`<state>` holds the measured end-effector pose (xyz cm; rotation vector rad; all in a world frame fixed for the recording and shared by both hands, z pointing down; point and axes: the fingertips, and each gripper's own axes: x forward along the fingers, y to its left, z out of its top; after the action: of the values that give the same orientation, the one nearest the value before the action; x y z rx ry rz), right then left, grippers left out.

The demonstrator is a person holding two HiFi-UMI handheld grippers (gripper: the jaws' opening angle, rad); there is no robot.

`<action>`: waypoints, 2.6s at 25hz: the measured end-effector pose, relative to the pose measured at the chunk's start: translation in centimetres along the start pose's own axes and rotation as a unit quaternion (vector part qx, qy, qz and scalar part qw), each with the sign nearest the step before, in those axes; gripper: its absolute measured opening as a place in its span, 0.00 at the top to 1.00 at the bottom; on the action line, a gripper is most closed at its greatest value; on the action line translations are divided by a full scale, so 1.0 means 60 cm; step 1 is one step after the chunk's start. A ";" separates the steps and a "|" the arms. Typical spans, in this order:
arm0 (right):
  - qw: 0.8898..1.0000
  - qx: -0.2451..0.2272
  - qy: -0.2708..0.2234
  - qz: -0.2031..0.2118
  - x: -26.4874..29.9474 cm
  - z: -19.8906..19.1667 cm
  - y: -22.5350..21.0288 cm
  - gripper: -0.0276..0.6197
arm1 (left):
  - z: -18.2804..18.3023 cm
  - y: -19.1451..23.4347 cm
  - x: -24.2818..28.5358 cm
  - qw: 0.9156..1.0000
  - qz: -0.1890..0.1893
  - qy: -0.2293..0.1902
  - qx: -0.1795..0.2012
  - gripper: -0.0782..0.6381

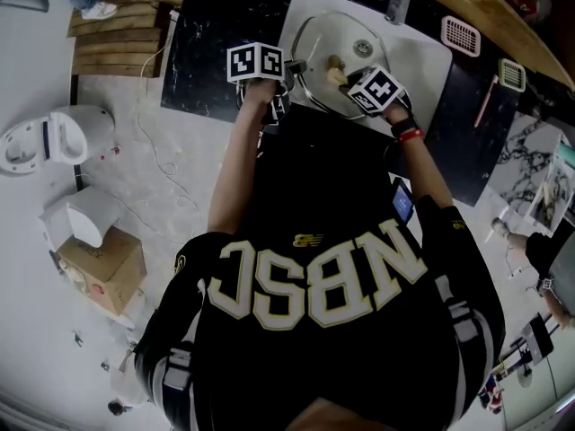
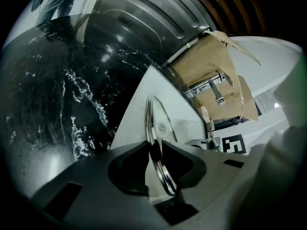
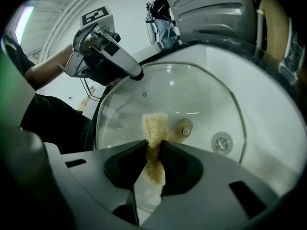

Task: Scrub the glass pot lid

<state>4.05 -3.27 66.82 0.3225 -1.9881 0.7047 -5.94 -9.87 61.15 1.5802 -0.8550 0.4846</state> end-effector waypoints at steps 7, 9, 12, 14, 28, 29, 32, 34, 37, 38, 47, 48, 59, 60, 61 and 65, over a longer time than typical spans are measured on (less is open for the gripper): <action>0.999 -0.021 -0.030 -0.001 0.016 0.070 -0.036 0.82 | -0.001 0.002 0.003 1.000 -0.001 0.001 -0.002 0.75; 0.999 -0.007 -0.041 -0.004 0.017 0.081 -0.058 0.82 | -0.001 0.000 0.003 1.000 -0.003 0.001 -0.002 0.75; 0.999 0.004 -0.050 -0.010 0.019 0.092 -0.084 0.82 | 0.000 0.001 0.001 1.000 0.000 0.002 -0.002 0.75; 0.998 0.001 -0.050 -0.025 0.019 0.093 -0.100 0.82 | 0.000 0.001 0.000 1.000 -0.001 0.003 -0.003 0.75; 0.988 0.044 0.043 -0.141 0.005 -0.062 -0.185 0.82 | -0.004 -0.002 -0.004 1.000 -0.010 0.006 0.003 0.75; 0.989 0.047 0.041 -0.132 0.006 -0.064 -0.169 0.82 | -0.004 -0.002 -0.005 1.000 -0.009 0.006 0.003 0.75; 0.989 0.039 0.037 -0.138 0.001 -0.061 -0.138 0.82 | -0.002 -0.004 -0.004 1.000 -0.012 0.006 0.004 0.75; 0.990 0.041 0.039 -0.128 0.007 -0.058 -0.107 0.83 | -0.003 -0.007 -0.004 1.000 -0.015 0.005 0.005 0.75; 0.991 0.052 0.055 -0.107 0.013 -0.060 -0.061 0.83 | -0.003 -0.006 -0.003 1.000 -0.014 0.002 0.004 0.75; 0.992 0.047 0.051 -0.109 0.012 -0.054 -0.054 0.83 | -0.002 -0.006 -0.002 1.000 -0.013 0.000 0.003 0.75; 0.988 0.073 -0.028 -0.134 -0.054 0.007 -0.018 0.82 | -0.051 0.008 -0.011 0.994 0.016 0.094 0.053 0.71; 0.986 0.081 -0.047 -0.136 -0.069 0.013 -0.016 0.82 | -0.060 0.007 -0.014 0.993 0.014 0.102 0.058 0.71; 0.903 0.185 -0.294 -0.252 -0.314 0.003 -0.071 0.82 | 0.026 -0.150 -0.066 0.978 -0.051 -0.023 0.199 0.73; 0.895 0.185 -0.307 -0.266 -0.335 0.001 -0.076 0.82 | 0.039 -0.181 -0.066 0.973 -0.064 -0.049 0.217 0.73; 0.887 0.184 -0.316 -0.281 -0.355 -0.002 -0.079 0.82 | 0.051 -0.210 -0.067 0.967 -0.075 -0.076 0.233 0.73; 0.864 0.183 -0.338 -0.326 -0.413 -0.023 -0.077 0.81 | 0.075 -0.294 -0.089 0.932 -0.095 -0.173 0.305 0.77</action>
<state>19.70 -7.67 47.51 1.5740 -2.1451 0.5489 3.18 -12.63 44.78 2.3497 -0.8431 0.3512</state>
